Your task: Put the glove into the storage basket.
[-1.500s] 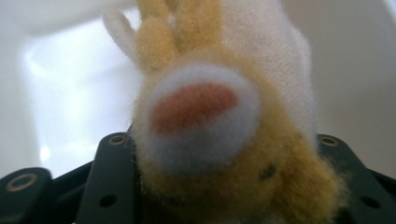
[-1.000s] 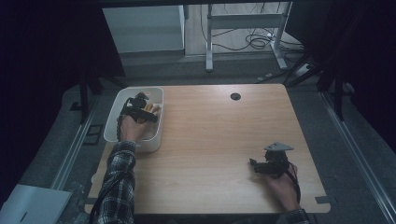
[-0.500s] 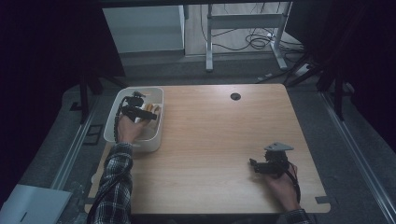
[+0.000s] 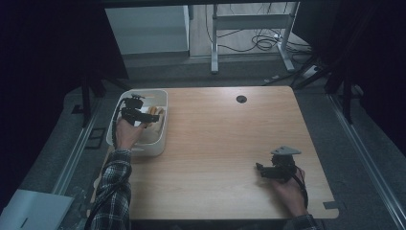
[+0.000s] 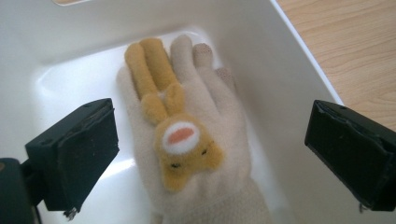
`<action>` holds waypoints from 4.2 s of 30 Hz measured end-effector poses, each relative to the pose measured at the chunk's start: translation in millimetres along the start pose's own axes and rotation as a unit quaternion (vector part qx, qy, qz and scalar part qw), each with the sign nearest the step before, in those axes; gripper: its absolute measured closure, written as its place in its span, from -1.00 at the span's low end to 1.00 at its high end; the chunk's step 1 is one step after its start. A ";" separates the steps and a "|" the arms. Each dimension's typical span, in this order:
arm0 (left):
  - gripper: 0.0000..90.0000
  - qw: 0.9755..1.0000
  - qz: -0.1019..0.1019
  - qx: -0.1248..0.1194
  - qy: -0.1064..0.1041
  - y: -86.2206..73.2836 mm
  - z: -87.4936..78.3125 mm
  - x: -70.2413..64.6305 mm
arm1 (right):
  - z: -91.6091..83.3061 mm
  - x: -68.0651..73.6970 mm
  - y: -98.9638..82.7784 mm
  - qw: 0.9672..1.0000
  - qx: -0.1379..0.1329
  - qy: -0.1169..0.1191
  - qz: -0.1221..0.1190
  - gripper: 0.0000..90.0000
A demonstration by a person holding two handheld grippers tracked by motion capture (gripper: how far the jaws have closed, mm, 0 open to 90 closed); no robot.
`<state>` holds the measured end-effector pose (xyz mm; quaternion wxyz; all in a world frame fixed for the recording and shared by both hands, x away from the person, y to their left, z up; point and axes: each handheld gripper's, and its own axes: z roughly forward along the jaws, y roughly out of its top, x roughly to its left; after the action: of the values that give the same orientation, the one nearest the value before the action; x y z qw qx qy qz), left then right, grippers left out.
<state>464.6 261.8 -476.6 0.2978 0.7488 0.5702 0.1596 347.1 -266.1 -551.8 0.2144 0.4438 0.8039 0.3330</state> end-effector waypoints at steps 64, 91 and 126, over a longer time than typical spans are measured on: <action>-0.98 0.992 0.063 -0.095 -0.063 -55.2 -62.1 -33.6 | -0.2 0.1 0.1 1.000 0.001 0.000 0.000 -0.68; -0.97 0.984 0.097 -0.116 -0.099 -72.8 -65.5 -72.0 | -0.3 0.2 0.2 1.000 0.002 0.000 0.001 -0.68; -0.96 0.966 0.156 -0.123 -0.166 -95.8 -55.0 -144.1 | -0.4 0.3 0.1 1.000 0.002 0.001 -0.001 -0.69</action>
<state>317.0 156.1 -479.7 0.4499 0.8020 0.3648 0.1461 346.7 -265.9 -551.4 0.2130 0.4433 0.8052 0.3311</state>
